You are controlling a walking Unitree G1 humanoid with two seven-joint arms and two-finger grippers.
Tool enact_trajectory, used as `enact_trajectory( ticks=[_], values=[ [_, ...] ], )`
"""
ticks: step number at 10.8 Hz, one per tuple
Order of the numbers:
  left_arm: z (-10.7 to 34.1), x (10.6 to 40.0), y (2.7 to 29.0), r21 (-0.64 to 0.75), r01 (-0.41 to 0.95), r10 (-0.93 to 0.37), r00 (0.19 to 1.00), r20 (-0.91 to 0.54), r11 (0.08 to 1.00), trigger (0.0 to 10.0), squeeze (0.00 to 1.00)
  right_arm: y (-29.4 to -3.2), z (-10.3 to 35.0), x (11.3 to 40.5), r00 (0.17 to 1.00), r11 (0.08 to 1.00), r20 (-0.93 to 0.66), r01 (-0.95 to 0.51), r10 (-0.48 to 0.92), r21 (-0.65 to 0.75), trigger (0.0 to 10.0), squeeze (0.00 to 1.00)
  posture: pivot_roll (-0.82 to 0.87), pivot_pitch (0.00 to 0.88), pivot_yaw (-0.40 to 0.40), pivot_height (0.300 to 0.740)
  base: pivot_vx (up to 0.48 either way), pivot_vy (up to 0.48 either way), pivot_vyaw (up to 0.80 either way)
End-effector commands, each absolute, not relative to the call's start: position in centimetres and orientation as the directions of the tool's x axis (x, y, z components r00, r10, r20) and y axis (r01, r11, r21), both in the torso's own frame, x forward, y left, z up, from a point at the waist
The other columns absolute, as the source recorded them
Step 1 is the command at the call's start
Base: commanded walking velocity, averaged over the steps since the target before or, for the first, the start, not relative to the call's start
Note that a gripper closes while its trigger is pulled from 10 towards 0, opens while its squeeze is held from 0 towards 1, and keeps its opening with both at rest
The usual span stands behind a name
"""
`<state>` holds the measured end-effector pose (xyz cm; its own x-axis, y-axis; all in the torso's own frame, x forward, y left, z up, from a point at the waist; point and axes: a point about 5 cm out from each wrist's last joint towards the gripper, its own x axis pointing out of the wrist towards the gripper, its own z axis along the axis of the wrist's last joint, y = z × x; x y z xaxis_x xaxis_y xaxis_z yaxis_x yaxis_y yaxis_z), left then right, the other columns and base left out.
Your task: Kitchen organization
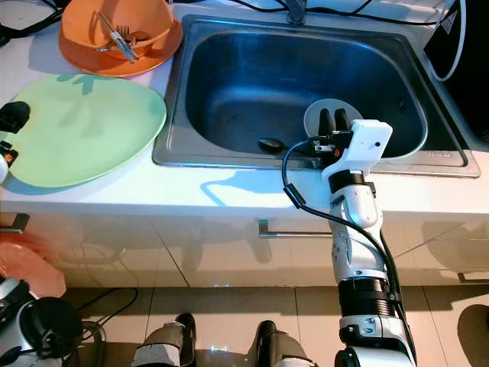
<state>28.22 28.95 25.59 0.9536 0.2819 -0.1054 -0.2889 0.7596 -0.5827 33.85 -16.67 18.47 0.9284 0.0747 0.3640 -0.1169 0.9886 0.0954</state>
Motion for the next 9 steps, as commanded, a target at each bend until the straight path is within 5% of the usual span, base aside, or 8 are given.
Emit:
enact_trajectory(
  ticks=[1, 9],
  values=[
    [24.1, 28.6, 28.3, -0.599, -0.308, 0.250, 0.951, -0.181, 0.739, 10.0, 0.00, -16.4, 17.2, 33.8, 0.947, 0.987, 0.309, -0.124, 0.087, 0.102, 10.0, 0.00, 0.22, 0.230, -0.057, 0.740, 0.000, 0.000, 0.00],
    [20.5, 29.1, 24.7, -0.738, -0.217, 0.071, 0.972, -0.224, 0.639, 10.0, 0.00, -16.4, 17.2, 33.7, 0.948, 0.987, 0.306, -0.129, 0.094, 0.096, 10.0, 0.00, 0.22, 0.231, -0.065, 0.740, 0.000, 0.000, 0.00]
  ],
)
